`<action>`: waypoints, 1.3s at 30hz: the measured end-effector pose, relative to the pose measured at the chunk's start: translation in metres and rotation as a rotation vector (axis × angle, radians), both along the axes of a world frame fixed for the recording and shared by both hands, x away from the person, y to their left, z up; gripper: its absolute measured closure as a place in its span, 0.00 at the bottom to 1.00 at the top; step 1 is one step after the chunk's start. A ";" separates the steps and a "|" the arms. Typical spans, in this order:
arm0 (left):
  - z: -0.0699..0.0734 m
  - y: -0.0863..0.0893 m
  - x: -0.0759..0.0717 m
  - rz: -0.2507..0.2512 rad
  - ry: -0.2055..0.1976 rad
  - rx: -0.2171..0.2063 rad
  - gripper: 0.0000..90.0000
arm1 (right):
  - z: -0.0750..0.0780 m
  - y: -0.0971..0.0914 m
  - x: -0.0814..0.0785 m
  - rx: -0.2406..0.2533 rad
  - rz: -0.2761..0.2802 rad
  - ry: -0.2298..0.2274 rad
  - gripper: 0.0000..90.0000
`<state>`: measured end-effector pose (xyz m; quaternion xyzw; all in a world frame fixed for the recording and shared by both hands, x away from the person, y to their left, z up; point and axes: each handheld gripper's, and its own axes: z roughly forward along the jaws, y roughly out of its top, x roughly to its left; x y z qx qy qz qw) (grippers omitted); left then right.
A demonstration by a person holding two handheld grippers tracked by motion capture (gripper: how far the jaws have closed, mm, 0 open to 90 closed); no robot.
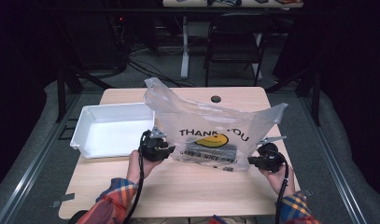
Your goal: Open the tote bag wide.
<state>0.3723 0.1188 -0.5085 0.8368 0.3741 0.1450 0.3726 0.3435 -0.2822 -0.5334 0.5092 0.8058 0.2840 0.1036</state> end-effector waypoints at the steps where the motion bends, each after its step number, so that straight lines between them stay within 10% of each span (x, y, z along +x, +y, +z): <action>1: 0.000 0.000 0.000 0.000 0.000 0.000 0.57 | 0.000 0.000 0.000 0.000 0.000 0.000 1.00; 5: 0.023 0.007 -0.003 0.033 -0.076 -0.061 0.43 | 0.001 0.001 0.000 -0.014 -0.005 -0.007 1.00; 10: 0.033 0.007 0.002 0.036 -0.126 -0.117 0.55 | 0.003 0.002 -0.001 -0.002 0.006 -0.005 1.00; 17: 0.019 -0.003 0.016 -0.003 -0.076 -0.100 0.94 | 0.019 0.000 -0.007 0.020 0.028 -0.062 0.78; 31: 0.011 -0.004 0.021 -0.032 -0.035 -0.050 0.96 | 0.067 0.001 -0.008 0.041 0.008 -0.256 0.58; 39: 0.006 -0.006 0.022 -0.043 -0.021 -0.032 0.97 | 0.078 0.015 0.007 0.078 0.018 -0.306 0.92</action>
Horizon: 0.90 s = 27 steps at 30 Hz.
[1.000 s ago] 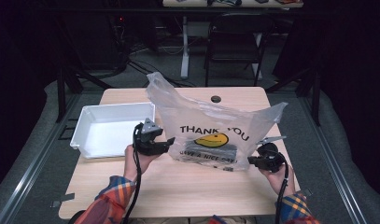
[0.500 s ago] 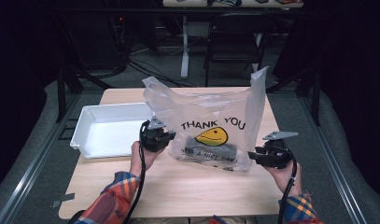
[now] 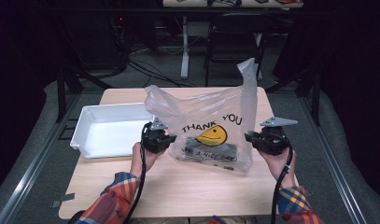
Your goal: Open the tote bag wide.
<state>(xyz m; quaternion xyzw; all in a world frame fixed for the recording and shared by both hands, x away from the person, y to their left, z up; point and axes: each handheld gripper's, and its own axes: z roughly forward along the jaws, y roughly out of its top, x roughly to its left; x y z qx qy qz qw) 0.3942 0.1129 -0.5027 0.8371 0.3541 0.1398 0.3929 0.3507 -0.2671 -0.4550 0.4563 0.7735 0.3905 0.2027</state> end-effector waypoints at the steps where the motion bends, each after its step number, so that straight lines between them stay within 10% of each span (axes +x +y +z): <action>1: -0.001 0.000 0.000 0.003 0.002 -0.003 0.97 | -0.001 0.000 0.002 0.008 0.001 0.003 0.96; 19: -0.005 0.000 0.000 -0.001 0.028 0.008 0.93 | -0.044 -0.012 0.014 0.029 -0.020 0.140 1.00; 27: 0.004 -0.002 -0.005 0.007 -0.015 0.011 0.56 | -0.047 -0.014 0.012 -0.036 -0.047 0.149 1.00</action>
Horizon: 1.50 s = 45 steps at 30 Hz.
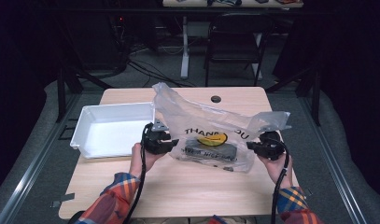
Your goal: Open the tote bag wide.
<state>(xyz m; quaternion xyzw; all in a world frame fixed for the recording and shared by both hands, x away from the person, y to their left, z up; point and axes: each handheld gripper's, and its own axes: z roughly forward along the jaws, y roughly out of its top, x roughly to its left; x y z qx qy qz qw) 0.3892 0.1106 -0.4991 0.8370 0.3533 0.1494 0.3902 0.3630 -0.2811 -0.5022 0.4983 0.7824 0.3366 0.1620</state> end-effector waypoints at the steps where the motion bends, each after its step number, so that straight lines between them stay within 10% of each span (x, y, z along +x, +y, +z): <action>1: 0.005 0.001 -0.001 0.007 -0.009 -0.014 0.53 | 0.000 0.000 -0.001 0.011 0.010 0.010 1.00; 14: 0.049 0.019 0.001 0.053 -0.121 -0.156 0.45 | -0.004 0.005 0.000 0.018 0.026 0.014 1.00; 28: 0.029 -0.001 0.013 0.007 -0.080 -0.121 0.96 | -0.001 0.008 -0.004 0.020 0.044 0.007 1.00; 45: 0.018 -0.003 0.014 -0.016 -0.034 -0.088 0.99 | 0.045 0.000 -0.016 0.072 0.047 -0.139 0.52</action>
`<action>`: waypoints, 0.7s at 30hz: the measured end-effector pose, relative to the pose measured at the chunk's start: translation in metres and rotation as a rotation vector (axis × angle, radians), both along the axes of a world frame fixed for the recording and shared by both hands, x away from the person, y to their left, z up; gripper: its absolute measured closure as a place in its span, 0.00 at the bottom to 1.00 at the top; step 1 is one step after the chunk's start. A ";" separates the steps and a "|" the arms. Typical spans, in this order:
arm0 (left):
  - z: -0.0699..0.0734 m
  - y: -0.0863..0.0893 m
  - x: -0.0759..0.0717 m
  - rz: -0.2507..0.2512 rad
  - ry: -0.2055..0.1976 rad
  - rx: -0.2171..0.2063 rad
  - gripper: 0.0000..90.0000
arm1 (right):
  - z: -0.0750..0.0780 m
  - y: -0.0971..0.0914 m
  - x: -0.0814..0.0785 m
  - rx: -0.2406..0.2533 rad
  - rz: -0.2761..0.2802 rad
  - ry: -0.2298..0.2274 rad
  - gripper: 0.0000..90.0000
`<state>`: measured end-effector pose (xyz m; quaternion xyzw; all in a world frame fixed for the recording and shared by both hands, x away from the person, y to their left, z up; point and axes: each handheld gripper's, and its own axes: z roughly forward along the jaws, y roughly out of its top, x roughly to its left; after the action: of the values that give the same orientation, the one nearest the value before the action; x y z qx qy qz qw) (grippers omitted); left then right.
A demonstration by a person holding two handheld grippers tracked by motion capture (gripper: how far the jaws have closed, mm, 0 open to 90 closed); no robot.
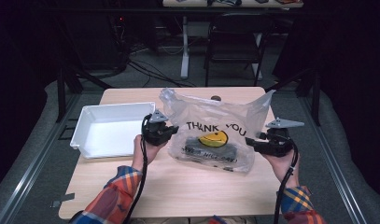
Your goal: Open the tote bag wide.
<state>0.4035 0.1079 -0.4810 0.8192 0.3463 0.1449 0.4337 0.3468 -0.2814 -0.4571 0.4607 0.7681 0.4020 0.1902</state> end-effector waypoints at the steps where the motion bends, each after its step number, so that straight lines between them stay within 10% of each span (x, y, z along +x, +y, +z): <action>1: -0.001 0.001 0.000 0.007 -0.007 -0.001 0.99 | 0.003 0.001 0.001 0.007 -0.006 -0.003 0.55; 3: -0.006 0.004 0.000 0.021 0.009 0.003 0.99 | 0.007 0.002 0.005 0.040 -0.015 -0.002 0.79; 8: -0.008 0.009 0.000 0.032 0.016 0.024 0.99 | 0.000 -0.001 0.007 0.034 -0.033 0.003 1.00; 21: -0.016 0.010 0.001 0.063 0.071 0.066 0.99 | -0.033 -0.008 0.014 0.014 -0.033 0.119 1.00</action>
<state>0.4043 0.1176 -0.4973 0.8263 0.3823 0.1405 0.3891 0.3604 -0.2893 -0.4905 0.4975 0.7676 0.3763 0.1476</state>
